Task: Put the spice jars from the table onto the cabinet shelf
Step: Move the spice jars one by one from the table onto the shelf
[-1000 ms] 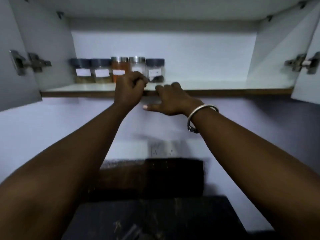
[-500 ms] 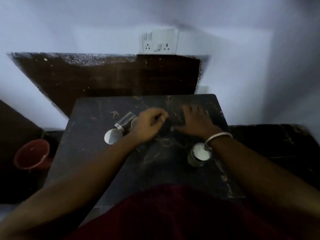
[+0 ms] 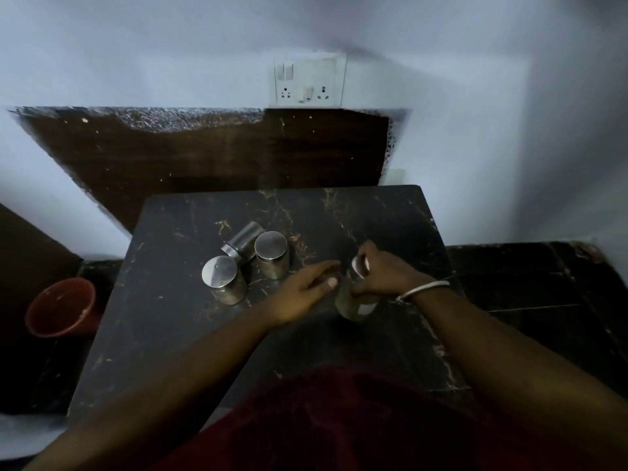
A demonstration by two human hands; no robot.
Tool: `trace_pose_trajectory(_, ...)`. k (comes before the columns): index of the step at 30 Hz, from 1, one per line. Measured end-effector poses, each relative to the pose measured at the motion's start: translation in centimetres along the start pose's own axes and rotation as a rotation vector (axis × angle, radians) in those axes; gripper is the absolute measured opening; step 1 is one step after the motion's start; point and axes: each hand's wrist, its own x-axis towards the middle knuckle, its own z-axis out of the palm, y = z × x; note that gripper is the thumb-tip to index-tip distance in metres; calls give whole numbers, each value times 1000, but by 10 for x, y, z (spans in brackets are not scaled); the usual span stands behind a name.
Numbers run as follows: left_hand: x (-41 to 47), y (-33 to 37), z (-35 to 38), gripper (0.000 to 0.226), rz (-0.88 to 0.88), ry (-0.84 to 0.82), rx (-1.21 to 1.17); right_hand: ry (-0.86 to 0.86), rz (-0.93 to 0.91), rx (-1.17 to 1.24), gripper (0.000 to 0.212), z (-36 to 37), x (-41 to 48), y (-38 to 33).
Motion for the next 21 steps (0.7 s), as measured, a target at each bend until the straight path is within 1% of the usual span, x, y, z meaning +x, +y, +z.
trace_pose_trajectory(2, 3, 27, -8, 51, 52, -42, -147, -21, -105, 155, 63, -24, -5, -32)
trace_pose_trajectory(3, 2, 42, -11, 56, 92, -33, -203, -14, -159, 196, 57, -35, -11, -48)
trace_pose_trajectory(5, -2, 81, -20, 56, 213, 22, -270, 52, -264, 224, 50, -60, -27, -78)
trace_pose_trajectory(9, -15, 143, -33, 54, 410, 134, -346, 205, -418, 250, 56, -101, -72, -116)
trace_pose_trajectory(11, -21, 163, -34, 58, 389, 184, -433, 290, -490, 340, 57, -112, -91, -126)
trace_pose_trajectory(12, -24, 173, -34, 61, 344, 206, -518, 324, -530, 446, 55, -117, -97, -130)
trace_pose_trajectory(14, -29, 183, -33, 70, 221, 166, -760, 363, -600, 702, 38, -121, -108, -135)
trace_pose_trajectory(15, -29, 186, -32, 70, 198, 133, -841, 386, -620, 776, 31, -121, -111, -137)
trace_pose_trajectory(17, -30, 191, -29, 66, 201, 96, -920, 461, -649, 823, 29, -116, -113, -141)
trace_pose_trajectory(19, -31, 196, -25, 67, 214, 61, -978, 525, -681, 866, 30, -108, -112, -144)
trace_pose_trajectory(21, -32, 197, -23, 69, 224, 48, -1006, 565, -705, 918, 39, -103, -112, -147)
